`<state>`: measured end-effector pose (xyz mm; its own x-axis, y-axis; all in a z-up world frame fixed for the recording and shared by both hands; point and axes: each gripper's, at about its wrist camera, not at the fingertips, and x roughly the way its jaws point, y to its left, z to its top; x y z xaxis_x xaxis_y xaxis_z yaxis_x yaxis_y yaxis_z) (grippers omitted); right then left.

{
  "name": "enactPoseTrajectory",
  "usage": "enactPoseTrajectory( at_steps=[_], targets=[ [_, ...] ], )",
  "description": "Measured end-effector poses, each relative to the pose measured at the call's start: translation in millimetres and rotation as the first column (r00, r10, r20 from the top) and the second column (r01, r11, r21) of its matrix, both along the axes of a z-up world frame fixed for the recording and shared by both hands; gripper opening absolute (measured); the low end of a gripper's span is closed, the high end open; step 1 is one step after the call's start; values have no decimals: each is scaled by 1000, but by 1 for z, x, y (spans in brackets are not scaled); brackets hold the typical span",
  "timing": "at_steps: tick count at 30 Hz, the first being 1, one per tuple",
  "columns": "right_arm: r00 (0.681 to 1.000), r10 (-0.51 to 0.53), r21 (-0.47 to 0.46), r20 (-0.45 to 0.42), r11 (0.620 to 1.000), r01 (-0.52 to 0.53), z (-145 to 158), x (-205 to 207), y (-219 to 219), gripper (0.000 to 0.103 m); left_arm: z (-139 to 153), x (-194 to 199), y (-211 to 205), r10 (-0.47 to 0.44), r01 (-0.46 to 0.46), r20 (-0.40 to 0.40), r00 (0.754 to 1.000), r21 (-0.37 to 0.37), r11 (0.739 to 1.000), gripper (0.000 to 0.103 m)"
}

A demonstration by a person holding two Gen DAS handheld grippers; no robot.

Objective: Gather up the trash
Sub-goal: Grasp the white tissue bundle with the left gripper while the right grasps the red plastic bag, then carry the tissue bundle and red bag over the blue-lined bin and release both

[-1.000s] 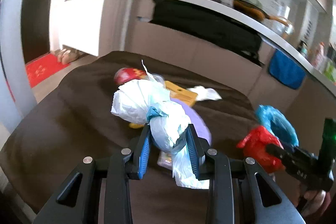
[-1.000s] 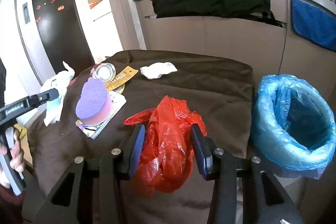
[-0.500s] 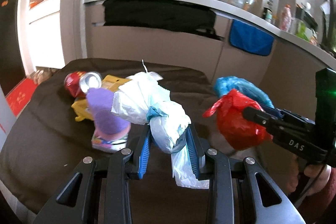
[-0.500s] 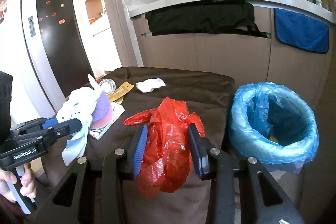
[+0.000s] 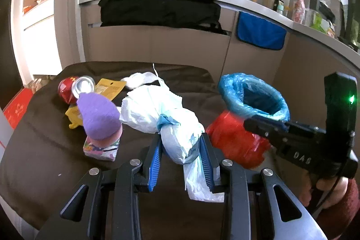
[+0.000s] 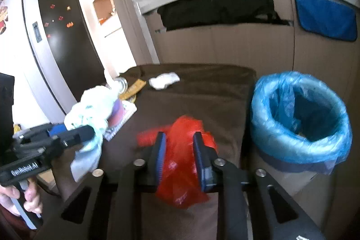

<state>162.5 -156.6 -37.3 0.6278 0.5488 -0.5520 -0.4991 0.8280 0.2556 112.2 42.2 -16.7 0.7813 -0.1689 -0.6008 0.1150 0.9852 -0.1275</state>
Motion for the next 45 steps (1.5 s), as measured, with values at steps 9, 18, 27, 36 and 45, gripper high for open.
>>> enactPoseTrajectory(
  at_steps=[9, 18, 27, 36, 45],
  targets=[
    [997, 60, -69, -42, 996, -63, -24, -3, 19, 59, -17, 6, 15, 27, -29, -47, 999, -37, 999, 34],
    [989, 104, -51, -103, 993, -110, -34, 1, 28, 64, -26, 6, 23, 49, -52, -72, 996, -48, 997, 34],
    [989, 103, -49, -109, 993, -109, -32, 3, 30, 54, -27, 6, 24, 49, -52, -72, 996, -33, 998, 34],
    [999, 35, -15, -24, 999, -36, -8, 3, 12, 51, -31, 8, 24, 47, -49, -78, 996, -23, 999, 34],
    [997, -40, -3, 73, 999, 41, 17, 13, -16, 51, -17, 41, 1, -44, 40, -69, 997, -57, 998, 34]
  ],
)
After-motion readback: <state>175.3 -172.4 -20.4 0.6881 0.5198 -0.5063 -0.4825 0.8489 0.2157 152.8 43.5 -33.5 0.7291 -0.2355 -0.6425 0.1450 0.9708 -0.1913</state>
